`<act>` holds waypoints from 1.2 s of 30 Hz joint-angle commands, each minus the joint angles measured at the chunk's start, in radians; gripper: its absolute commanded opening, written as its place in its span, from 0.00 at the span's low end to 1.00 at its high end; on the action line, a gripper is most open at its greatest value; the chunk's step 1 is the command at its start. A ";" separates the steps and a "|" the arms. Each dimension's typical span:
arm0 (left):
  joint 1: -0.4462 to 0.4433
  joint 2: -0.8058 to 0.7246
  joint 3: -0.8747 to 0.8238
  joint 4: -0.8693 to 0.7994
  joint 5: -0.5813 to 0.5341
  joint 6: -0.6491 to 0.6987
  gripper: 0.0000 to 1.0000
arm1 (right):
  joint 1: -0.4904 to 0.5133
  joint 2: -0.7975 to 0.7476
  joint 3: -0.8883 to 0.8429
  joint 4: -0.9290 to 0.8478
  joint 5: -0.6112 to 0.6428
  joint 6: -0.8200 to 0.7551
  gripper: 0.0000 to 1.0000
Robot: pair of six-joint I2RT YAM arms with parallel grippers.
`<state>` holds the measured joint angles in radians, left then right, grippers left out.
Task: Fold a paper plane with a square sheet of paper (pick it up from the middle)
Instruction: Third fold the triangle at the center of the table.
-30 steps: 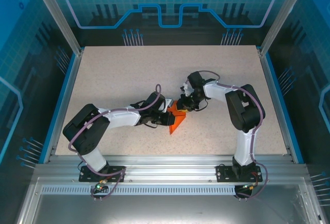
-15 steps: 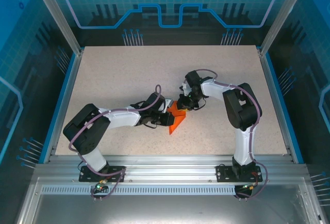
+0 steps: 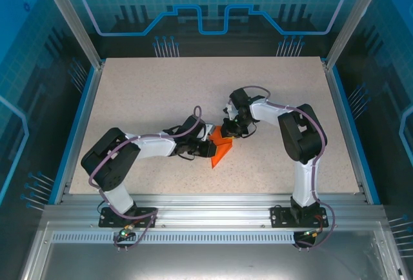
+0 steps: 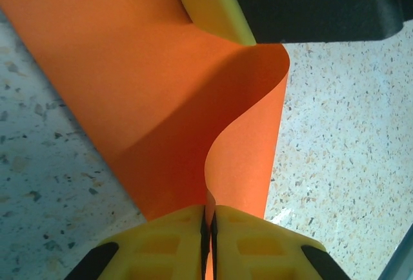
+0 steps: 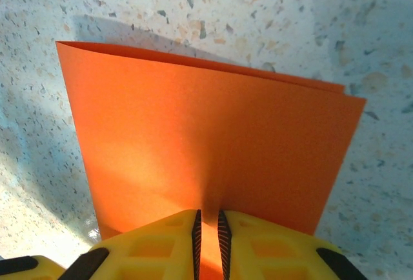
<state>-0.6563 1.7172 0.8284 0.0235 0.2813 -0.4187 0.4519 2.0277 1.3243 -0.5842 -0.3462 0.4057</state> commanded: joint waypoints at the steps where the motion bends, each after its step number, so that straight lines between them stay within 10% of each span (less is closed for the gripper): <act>1: 0.014 0.017 0.018 -0.025 -0.002 0.039 0.14 | 0.020 0.029 0.001 -0.048 0.030 -0.013 0.18; 36: 0.017 0.087 0.064 -0.055 -0.008 0.113 0.17 | 0.020 0.009 -0.032 -0.023 -0.004 0.003 0.19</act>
<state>-0.6495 1.7824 0.8711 -0.0113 0.2813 -0.3367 0.4519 2.0277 1.3224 -0.5819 -0.3489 0.4065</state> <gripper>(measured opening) 0.165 0.191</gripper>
